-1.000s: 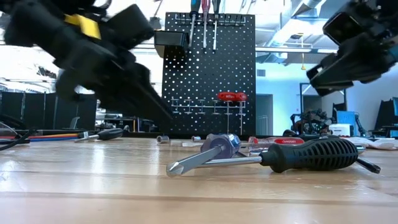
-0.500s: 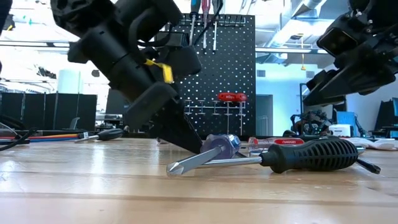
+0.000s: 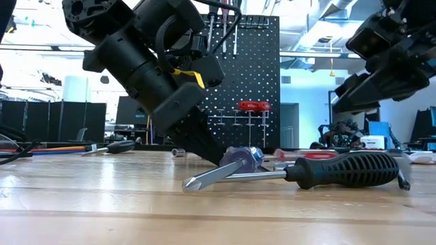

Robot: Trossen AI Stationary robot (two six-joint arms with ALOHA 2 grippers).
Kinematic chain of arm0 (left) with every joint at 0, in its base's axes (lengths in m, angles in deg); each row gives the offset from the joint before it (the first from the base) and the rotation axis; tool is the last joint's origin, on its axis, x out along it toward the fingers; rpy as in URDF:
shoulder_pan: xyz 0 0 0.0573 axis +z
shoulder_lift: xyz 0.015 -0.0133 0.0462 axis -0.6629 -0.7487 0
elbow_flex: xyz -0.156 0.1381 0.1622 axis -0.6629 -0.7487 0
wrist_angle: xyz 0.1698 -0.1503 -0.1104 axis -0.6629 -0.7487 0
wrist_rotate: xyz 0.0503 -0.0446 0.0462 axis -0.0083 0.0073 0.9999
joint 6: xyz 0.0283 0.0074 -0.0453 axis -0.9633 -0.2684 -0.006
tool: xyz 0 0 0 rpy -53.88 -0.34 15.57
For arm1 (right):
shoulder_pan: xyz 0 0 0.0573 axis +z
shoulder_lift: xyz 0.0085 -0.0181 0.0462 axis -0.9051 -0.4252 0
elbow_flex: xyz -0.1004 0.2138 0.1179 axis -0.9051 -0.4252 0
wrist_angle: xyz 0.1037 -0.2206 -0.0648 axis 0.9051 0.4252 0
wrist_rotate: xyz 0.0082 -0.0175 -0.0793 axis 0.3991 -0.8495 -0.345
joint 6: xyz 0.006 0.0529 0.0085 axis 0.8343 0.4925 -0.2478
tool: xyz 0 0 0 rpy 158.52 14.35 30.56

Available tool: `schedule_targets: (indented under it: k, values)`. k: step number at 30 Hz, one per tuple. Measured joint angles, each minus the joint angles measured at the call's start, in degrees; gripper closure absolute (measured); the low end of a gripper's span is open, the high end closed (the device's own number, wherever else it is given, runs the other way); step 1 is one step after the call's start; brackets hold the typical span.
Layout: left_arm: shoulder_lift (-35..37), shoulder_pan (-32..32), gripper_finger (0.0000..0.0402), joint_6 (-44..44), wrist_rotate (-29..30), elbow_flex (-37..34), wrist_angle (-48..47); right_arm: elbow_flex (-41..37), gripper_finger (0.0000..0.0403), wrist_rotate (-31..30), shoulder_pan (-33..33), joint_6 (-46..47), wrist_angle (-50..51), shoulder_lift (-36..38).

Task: Hang tools onto peg board
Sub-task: Hang the red screwdriver on the black pegboard

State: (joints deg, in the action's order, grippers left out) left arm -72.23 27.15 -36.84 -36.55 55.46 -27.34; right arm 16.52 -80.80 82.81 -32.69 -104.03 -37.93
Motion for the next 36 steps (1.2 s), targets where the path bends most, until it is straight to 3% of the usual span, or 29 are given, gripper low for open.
schedule_targets:
  k: [7,10,14,18,21,23,30,36]
  values:
    - [7.7,-0.7,0.0399,2.9,10.7,-4.6,0.3,1.4,0.0288,0.0,0.0,-0.4,5.5,4.4]
    - [11.8,-1.1,0.04,2.2,11.6,-8.5,6.0,1.4,0.0296,0.0,0.1,-0.4,6.8,7.8]
    - [15.4,-1.3,0.04,-2.6,11.8,-14.1,23.1,1.4,0.0304,-1.5,1.5,-0.4,9.2,13.5]
    - [12.8,-0.9,0.0401,-16.5,12.2,-16.3,48.9,1.4,0.0306,-5.6,4.6,-0.4,11.2,19.4]
    - [9.5,1.0,0.0401,-24.5,11.1,-14.3,63.6,1.4,0.0306,-9.5,6.9,-1.0,11.4,22.9]
    - [8.3,3.0,0.0401,-27.8,10.7,-12.1,68.7,1.4,0.0306,-11.2,8.5,-1.3,11.4,24.7]
    - [4.1,10.0,0.0401,-29.7,4.4,0.6,72.7,1.4,0.0306,-12.8,13.1,-1.4,11.8,26.6]
    - [-0.6,9.8,0.0401,-33.4,2.0,7.8,72.4,1.4,0.0306,-25.1,13.8,-1.7,10.4,23.7]
